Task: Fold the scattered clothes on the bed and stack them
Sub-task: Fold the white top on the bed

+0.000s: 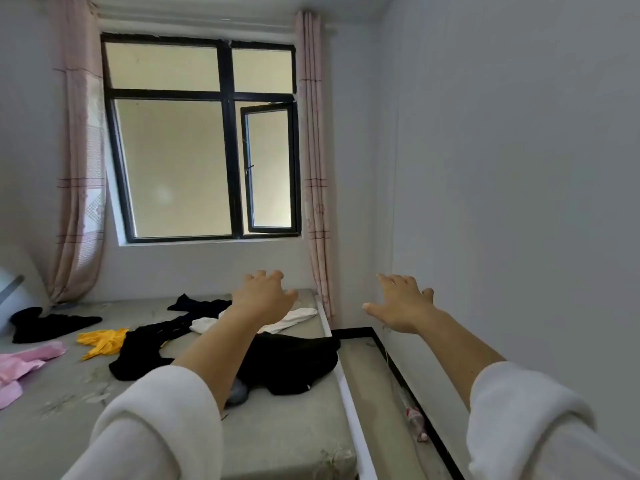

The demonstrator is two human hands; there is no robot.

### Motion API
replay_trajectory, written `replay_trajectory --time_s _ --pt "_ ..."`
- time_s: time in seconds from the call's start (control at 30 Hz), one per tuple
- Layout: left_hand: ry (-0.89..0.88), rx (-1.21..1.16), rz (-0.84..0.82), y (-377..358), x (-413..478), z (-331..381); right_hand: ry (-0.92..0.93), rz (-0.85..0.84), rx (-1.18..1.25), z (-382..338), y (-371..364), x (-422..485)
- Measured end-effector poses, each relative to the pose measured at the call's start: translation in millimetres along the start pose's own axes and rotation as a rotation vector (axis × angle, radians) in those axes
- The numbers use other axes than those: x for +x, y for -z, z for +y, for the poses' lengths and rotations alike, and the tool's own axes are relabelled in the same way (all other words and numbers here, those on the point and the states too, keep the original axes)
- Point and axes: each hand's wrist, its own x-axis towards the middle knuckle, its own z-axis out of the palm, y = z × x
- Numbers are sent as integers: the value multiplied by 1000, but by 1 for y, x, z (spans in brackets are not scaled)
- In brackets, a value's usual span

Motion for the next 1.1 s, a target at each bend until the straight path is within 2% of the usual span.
replay_trajectory --time_s 0.27,0.53,0.73,1.1 --pt "-37 -82 11 -57 115 77 -43 30 -21 83 -8 108" --pt "-32 -110 7 -144 205 127 -79 -15 -33 153 -60 197" --pt "-34 -132 -46 -222 291 145 -104 -73 -43 198 -110 281" --pt "-64 -73 -110 -334 499 141 -92 -149 -65 243 -186 495"
